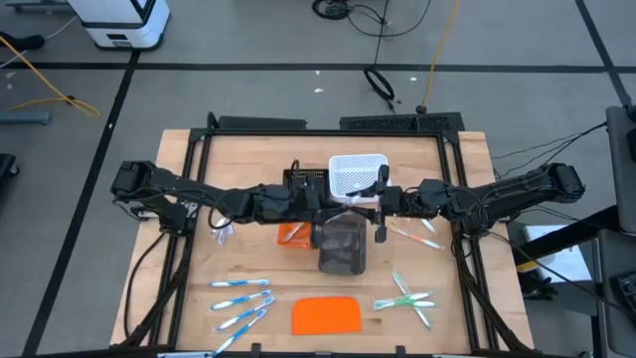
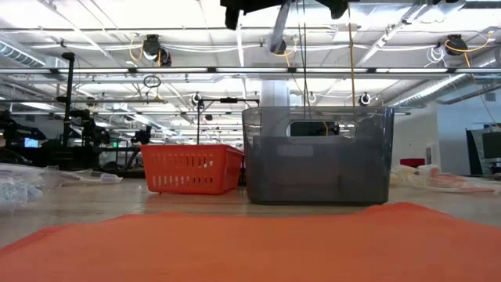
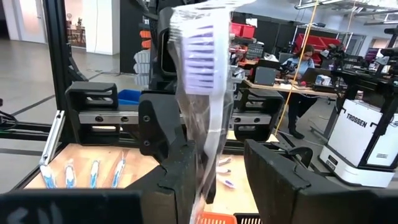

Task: Pick & Place Toothbrushes
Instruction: Put the violet toothbrush into the transparent bin

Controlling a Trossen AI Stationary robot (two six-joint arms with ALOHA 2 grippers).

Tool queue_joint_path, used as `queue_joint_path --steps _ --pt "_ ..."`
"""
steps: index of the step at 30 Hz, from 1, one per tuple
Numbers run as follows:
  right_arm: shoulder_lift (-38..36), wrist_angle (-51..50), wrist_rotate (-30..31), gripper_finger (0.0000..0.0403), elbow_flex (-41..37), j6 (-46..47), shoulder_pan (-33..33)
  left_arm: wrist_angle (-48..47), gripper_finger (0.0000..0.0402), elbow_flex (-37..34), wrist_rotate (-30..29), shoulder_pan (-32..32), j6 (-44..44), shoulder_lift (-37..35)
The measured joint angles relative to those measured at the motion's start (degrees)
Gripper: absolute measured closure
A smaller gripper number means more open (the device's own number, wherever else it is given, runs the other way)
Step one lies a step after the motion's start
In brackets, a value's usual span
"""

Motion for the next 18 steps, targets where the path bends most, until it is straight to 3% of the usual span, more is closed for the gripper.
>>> queue_joint_path --steps 5,10,18 --pt "0.00 0.01 -1.54 0.0304 0.00 -0.09 -0.02 -0.32 0.0385 0.00 0.00 0.12 -0.06 0.00" --pt "0.00 -0.14 -1.68 0.0384 0.00 -1.51 -0.02 -0.51 0.0396 0.00 -0.01 0.12 0.13 0.00" --pt "0.00 -0.38 -2.11 0.0396 0.00 -1.68 0.00 -0.74 0.0358 0.00 -0.04 0.14 -0.13 0.00"
